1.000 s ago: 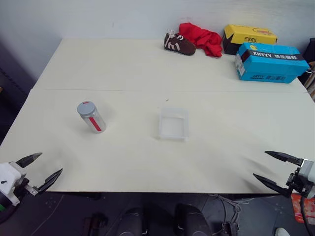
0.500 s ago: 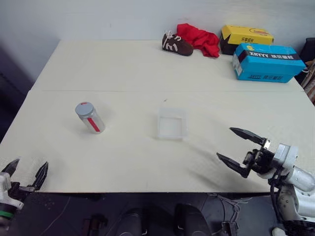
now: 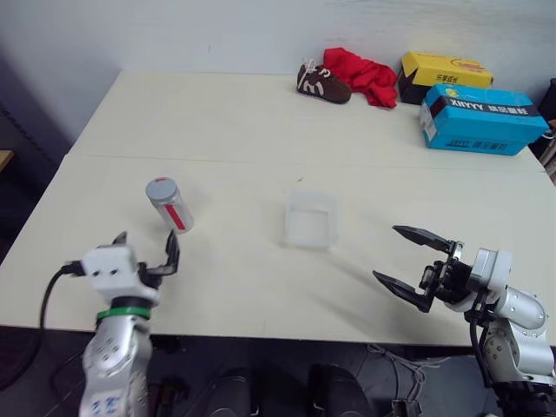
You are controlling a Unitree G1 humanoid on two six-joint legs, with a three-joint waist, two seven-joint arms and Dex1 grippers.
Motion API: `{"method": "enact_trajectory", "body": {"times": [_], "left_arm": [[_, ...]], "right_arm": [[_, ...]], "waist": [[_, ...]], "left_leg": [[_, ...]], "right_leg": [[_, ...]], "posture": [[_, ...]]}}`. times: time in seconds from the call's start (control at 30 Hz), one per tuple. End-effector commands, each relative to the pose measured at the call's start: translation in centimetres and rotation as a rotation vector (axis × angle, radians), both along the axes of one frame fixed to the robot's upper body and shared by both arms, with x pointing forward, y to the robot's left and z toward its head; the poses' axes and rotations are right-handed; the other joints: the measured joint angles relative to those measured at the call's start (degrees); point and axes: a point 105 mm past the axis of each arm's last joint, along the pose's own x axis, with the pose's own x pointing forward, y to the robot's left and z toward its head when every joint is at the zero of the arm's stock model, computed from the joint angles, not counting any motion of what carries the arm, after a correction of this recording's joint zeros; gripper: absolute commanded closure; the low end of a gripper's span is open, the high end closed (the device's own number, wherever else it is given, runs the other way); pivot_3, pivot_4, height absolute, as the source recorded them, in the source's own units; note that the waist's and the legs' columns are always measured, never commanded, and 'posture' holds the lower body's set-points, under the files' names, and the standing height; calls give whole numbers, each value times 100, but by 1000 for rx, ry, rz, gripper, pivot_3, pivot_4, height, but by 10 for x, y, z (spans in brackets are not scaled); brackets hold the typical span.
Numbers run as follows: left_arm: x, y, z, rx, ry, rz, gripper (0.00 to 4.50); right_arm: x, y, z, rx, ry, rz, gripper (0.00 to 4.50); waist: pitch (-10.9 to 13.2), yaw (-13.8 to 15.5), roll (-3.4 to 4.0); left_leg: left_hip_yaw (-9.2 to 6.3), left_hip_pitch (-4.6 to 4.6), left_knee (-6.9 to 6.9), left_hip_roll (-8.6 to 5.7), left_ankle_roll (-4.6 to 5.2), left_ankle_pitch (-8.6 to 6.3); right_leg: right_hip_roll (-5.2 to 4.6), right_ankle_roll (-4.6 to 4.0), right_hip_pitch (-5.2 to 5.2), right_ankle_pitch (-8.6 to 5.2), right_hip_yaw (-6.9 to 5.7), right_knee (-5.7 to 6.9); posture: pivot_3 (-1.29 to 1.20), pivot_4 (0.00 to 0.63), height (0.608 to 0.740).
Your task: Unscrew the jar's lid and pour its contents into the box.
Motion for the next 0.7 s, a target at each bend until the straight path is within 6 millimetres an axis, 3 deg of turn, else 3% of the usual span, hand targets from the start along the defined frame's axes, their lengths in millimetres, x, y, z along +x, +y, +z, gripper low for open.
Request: {"method": "enact_trajectory", "body": {"times": [0.03, 0.27, 0.4, 0.7], "left_arm": [[11, 8, 6, -18, 12, 129, 29], [44, -7, 21, 12, 12, 98, 29], [49, -21, 17, 10, 14, 53, 29], [54, -27, 10, -21, 30, 85, 29]], "right_arm": [[-2, -3, 7, 3, -13, -7, 0], [-5, -12, 10, 0, 18, -41, 0], [-11, -13, 11, 7, 27, -56, 0], [-14, -11, 7, 14, 48, -74, 0]], "waist": [[0, 7, 0], [0, 17, 0], [0, 20, 0], [0, 21, -1]], "left_leg": [[0, 0, 0, 0, 4, 2], [-2, -3, 1, 0, 6, 4], [-3, -3, -1, -1, 8, 0], [-4, -3, 0, 0, 4, -2]], "right_leg": [[0, 0, 0, 0, -1, 0], [-1, 1, 1, 0, -6, 1], [-2, 2, 6, 1, -7, 1], [-2, 2, 9, 1, -7, -18]], "posture": [[0, 150, 740], [0, 150, 740], [0, 150, 740], [0, 150, 740]]}}
